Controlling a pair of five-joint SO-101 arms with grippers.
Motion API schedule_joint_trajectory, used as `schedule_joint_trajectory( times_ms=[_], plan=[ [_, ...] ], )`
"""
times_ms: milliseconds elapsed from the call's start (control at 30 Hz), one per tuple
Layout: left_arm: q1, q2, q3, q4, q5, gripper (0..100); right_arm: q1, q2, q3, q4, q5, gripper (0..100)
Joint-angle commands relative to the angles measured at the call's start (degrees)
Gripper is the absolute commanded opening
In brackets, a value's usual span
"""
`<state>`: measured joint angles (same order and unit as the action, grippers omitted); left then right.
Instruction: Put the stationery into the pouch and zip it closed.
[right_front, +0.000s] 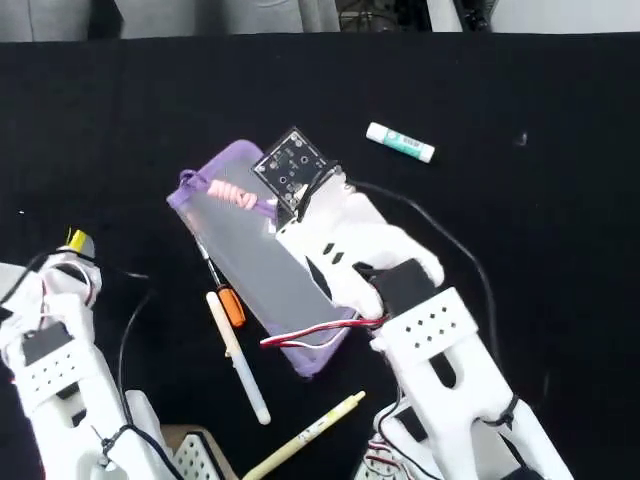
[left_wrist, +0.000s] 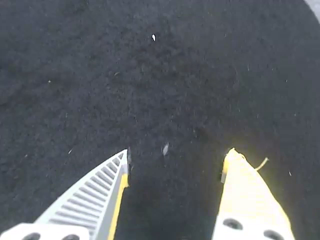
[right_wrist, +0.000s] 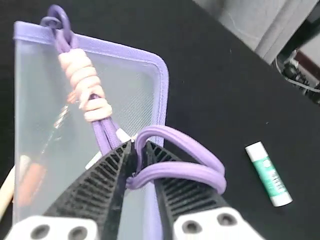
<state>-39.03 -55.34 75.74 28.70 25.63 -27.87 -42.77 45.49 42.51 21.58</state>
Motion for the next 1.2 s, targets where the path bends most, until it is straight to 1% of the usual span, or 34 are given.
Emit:
schedule_joint_trajectory(
  times_ms=[0, 100, 200, 300, 400, 500, 600, 667, 800, 1033, 1167],
  plan=[
    [-3.1, -0.6, 3.1, -7.8, 0.0, 30, -0.5, -1.1, 3.0, -4.3, -0.4, 1.1],
    [-5.8, -0.6, 4.4, -10.4, 0.0, 30, -0.5, -1.1, 7.0, -7.6, -0.4, 1.1],
    [-6.9, -0.6, 4.6, -10.7, 0.0, 30, -1.8, -1.1, 9.2, -8.4, -0.4, 1.1],
    [-5.8, -0.2, 4.7, -10.5, 0.0, 30, -3.3, -1.1, 10.9, -8.3, -0.4, 1.1],
    [-3.0, 0.0, 4.7, -10.5, 0.0, 30, -3.3, -1.1, 11.3, -7.3, -0.4, 1.1],
    [-1.1, 0.0, 4.7, -10.5, 0.0, 30, -3.3, -1.6, 9.0, -2.2, -0.4, 1.1],
    [0.5, 0.0, 4.7, -10.5, 0.0, 30, -3.3, -1.6, 3.1, 5.2, -1.8, 1.1],
    [0.8, 0.0, 4.7, -10.5, 0.0, 30, -3.3, -1.6, -1.4, 10.5, -3.9, 1.1],
    [0.8, 0.0, 4.7, -10.7, 0.0, 30, -3.5, -1.6, -8.0, 19.1, -4.6, 1.1],
    [0.5, -0.5, 5.9, -11.0, -0.4, 30, -3.2, -1.7, -11.3, 26.5, -4.5, 1.1],
    [0.5, -0.5, 6.0, -10.6, -0.4, 30, -2.9, -1.6, -9.2, 26.7, -4.4, 1.1]
  ],
)
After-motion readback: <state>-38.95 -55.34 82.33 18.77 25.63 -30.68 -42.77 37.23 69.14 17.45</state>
